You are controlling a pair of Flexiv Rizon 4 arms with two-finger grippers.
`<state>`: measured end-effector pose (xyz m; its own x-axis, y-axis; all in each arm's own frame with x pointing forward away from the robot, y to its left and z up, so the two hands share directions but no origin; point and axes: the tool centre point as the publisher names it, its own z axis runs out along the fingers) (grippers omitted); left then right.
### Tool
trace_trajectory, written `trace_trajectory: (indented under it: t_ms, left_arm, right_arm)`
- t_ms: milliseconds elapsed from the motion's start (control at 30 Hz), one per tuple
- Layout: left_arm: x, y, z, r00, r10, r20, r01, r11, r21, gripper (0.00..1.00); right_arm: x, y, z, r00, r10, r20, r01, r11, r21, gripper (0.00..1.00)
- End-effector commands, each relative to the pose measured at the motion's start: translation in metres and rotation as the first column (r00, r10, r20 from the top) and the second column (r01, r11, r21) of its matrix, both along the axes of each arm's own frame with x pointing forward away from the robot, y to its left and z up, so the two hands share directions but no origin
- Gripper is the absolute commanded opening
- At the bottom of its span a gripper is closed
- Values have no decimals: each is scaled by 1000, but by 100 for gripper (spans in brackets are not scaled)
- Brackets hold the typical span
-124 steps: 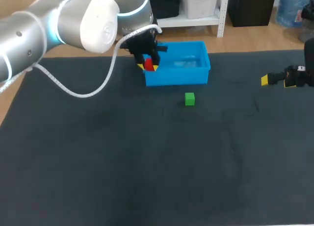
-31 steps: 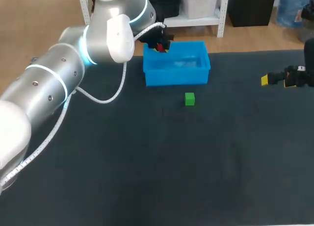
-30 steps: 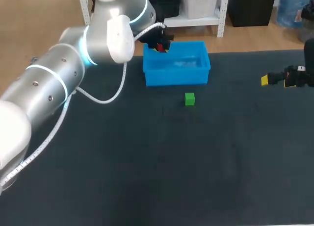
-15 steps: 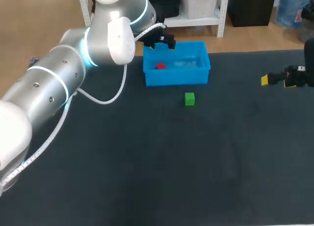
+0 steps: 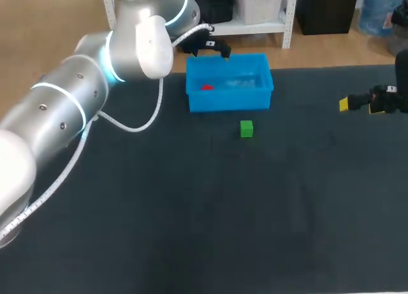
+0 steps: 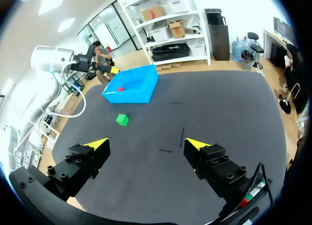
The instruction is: Use the left arm to pick the red cube and place it into the blue plastic box first, then use the right arm to grasp the green cube and put it into the same blue plastic box after the first action is fully finished.
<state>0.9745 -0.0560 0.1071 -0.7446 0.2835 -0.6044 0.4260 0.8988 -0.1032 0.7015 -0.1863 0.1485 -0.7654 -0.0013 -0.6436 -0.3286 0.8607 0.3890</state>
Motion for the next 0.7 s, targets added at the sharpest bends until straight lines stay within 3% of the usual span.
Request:
trace_trajectory:
  t_ms: [33, 333, 700]
  left_arm:
    - [3, 3, 8, 985, -30, -168, 44, 996, 78, 100]
    - [-12, 19, 22, 988, -62, -140, 72, 995, 69, 100]
    - [-38, 41, 45, 986, -141, -90, 142, 990, 4, 100]
  right_arm:
    - [0, 0, 0, 1000, 0, 0, 0, 1000, 0, 100]
    - [0, 0, 0, 1000, 0, 0, 0, 1000, 0, 100]
    - [0, 0, 0, 1000, 0, 0, 0, 1000, 0, 100]
